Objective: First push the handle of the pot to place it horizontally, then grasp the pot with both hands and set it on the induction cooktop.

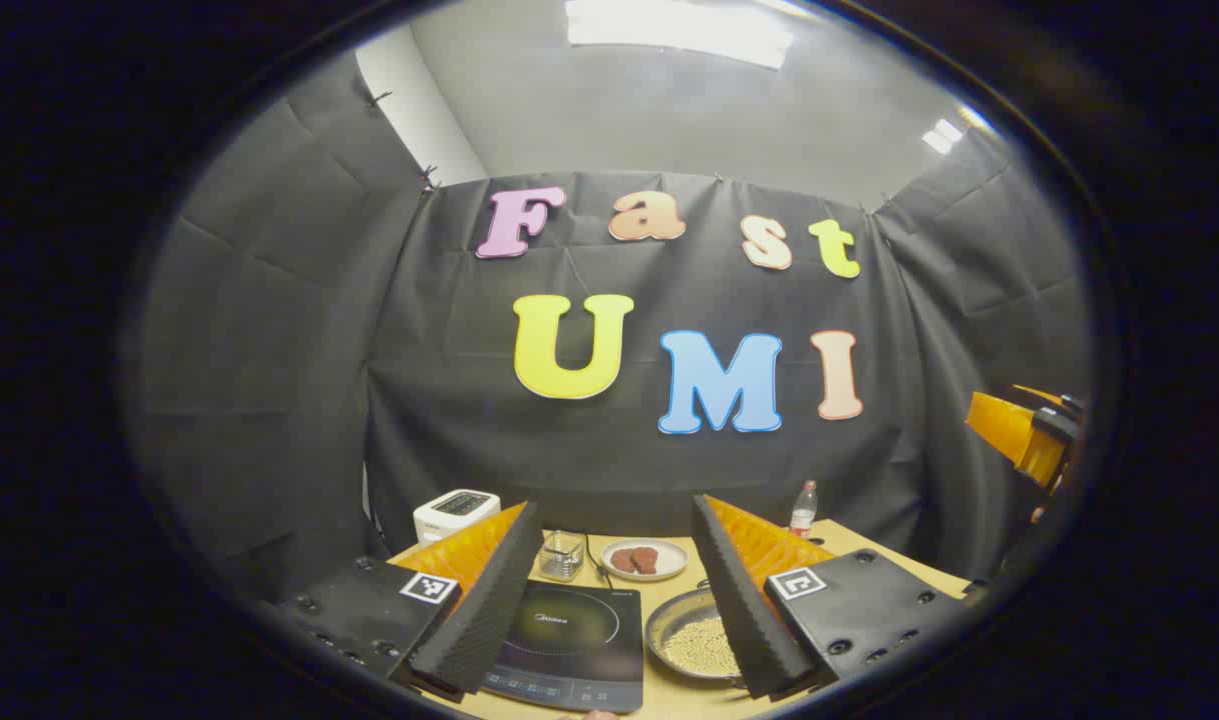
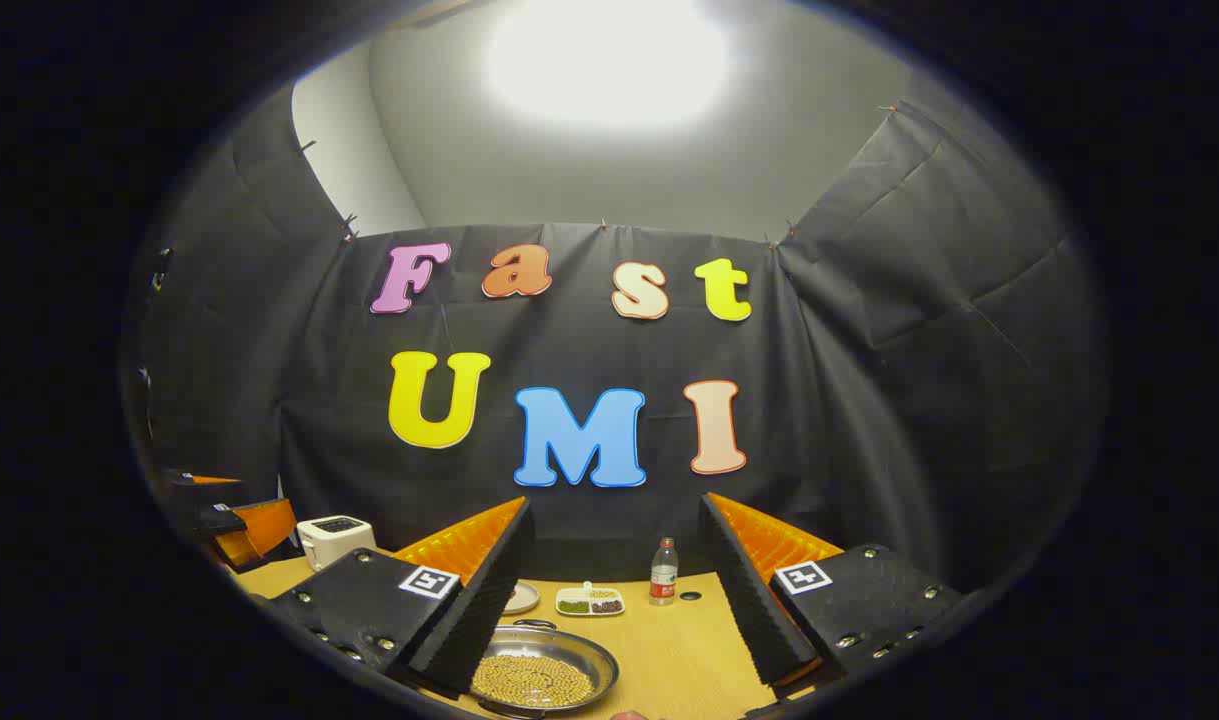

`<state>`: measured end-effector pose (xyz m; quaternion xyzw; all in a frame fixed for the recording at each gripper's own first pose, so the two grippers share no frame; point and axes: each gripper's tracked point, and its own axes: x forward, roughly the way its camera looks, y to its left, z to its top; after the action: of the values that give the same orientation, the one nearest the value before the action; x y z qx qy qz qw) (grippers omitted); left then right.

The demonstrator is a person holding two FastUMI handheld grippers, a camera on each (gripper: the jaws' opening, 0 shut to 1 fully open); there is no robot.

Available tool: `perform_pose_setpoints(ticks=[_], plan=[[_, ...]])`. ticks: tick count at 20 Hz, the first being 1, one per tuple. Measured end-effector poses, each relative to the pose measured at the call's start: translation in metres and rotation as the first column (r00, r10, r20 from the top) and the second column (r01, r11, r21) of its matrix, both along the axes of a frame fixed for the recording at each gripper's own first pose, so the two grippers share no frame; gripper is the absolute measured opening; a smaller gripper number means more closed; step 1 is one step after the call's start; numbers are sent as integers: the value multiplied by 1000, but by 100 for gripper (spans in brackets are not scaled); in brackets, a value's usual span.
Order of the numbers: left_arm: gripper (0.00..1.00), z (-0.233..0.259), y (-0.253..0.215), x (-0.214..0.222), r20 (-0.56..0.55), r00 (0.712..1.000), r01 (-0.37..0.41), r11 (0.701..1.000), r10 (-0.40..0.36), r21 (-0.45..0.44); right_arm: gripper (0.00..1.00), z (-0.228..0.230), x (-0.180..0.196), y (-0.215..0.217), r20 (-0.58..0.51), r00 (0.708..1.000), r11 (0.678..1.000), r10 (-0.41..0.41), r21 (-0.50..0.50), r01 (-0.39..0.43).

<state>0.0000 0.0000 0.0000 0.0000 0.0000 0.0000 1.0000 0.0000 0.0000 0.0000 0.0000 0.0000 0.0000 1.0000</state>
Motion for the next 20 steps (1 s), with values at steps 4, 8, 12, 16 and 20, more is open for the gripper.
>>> perform_pose_setpoints(ticks=[4,8,12,16,20], plan=[[100,7,1,-1,23,1000,-9,1000,9,13,99,-5,3,-4,-15,1000,1000,-2,15,2],[97,6,3,1,20,1000,-18,1000,18,19,99,-8,7,-4,-26,1000,1000,-2,10,2],[97,7,5,2,22,999,-24,999,24,22,99,-6,8,-2,-23,1000,1000,6,9,-6],[97,12,7,1,38,999,-27,999,26,33,99,-7,10,-2,-21,1000,1000,8,11,-8],[100,16,12,-2,46,998,-36,999,34,33,99,-13,13,6,-37,999,1000,29,12,-29]])
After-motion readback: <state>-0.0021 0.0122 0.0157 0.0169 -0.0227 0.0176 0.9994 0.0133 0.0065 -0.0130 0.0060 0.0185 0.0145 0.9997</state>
